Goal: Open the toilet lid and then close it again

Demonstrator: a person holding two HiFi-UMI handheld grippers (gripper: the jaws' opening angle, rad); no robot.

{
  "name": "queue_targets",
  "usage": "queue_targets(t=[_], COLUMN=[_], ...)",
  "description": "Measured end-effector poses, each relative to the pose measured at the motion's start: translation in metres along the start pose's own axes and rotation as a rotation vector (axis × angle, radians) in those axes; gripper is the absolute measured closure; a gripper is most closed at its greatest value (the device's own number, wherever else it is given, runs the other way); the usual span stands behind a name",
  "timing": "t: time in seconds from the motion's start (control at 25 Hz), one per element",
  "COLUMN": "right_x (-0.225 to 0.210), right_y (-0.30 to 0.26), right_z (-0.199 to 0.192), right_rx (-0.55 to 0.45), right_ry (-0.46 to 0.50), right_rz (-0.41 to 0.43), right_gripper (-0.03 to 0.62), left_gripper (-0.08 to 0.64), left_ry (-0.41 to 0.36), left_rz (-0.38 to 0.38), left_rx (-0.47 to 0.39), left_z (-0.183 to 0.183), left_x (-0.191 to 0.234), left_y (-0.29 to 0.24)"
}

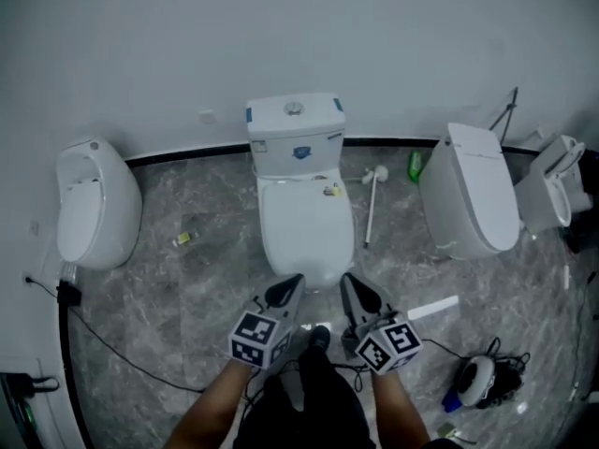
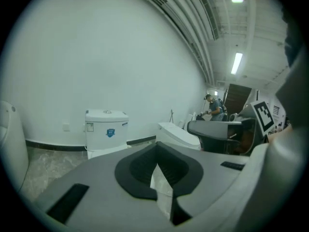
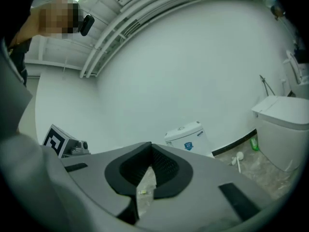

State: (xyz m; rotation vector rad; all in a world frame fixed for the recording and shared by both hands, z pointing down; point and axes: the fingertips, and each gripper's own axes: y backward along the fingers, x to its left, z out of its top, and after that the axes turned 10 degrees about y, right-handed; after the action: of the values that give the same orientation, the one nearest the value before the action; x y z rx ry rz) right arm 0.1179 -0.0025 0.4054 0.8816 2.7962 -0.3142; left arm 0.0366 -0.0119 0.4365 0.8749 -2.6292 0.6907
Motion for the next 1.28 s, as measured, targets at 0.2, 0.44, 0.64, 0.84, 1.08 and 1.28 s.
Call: queue_targets(t=[0.2,0.44,0.64,0.84,1.08,1.28], right_x=[0.057,0.122,0.163,0.192,0.208,0.204], right_y=[0.034,0.072,0.103,0.131,0.154,0.169], right_z=[0.042,0.089,0.128,0.154,0.175,0.185], right_rx=[-0.038,-0.082,-0.108,-0.157,-0.208,-0.195], right_ry=[0.103,0.189,0.253,0.271,0.264,0.31], right_rz=[-0.052,-0.064,-0.081,-0.061,-0.029,-0.028], right_gripper=[0.586,0.586,0.586,0.586,0.586,0.586], left_gripper=[0.554,0.554,0.554,0.554,0.554,0.554], left_ry=[-0.089,-0.176,-0.207,-0.228,-0.182,-0.2], left_rz=[-0.036,-0.08,-0.11,-0.122,-0.085,-0.067], left_rx=[-0.052,-0.092,-0.152,-0.211,-0.265,-0.276], left_z=[0.038,0.06,0.084,0.104,0.114,0.115], left_x=[-0.025,-0.06,-0.095,-0.129,-0.147,-0.166], left_y=[0.075,0.149,0.191,0.223,0.243,0.248])
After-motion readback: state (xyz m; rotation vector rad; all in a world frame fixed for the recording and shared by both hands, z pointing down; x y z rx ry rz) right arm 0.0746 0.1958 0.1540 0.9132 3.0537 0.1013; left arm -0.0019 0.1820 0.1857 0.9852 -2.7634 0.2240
